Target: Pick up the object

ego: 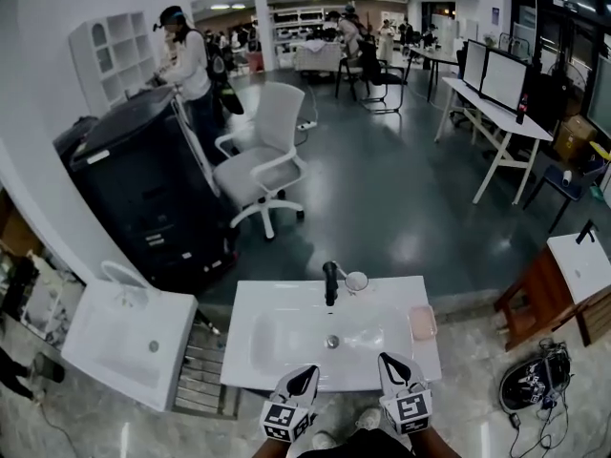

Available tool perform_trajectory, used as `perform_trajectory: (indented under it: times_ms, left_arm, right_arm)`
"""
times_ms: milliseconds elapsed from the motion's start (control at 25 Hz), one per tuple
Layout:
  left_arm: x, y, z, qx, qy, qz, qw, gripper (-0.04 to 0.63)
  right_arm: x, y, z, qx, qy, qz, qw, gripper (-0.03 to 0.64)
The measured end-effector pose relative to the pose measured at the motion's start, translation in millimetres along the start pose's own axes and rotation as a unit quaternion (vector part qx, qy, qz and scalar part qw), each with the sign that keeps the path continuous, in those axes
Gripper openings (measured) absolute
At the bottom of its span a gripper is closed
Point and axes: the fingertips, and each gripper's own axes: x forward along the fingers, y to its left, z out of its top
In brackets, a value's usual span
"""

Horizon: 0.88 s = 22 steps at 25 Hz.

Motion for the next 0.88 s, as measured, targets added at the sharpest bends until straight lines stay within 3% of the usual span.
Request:
perform_trajectory:
  times_ms: [680,880]
  left_arm:
    - [112.6,-17.4,26.2,0.024,0.012,-0.017,0.9995,0.018]
    - [135.3,-7.8,36.1,0.026,-0.006,0.007,0.9996,0.018]
  right_arm:
    - [31.4,-106.3,-11.8,0.017,0.008,-0.012,1.0,0.003]
    - [39.6,-127.1,-19.0,0.024,0.005,-0.008,1.0,0.003]
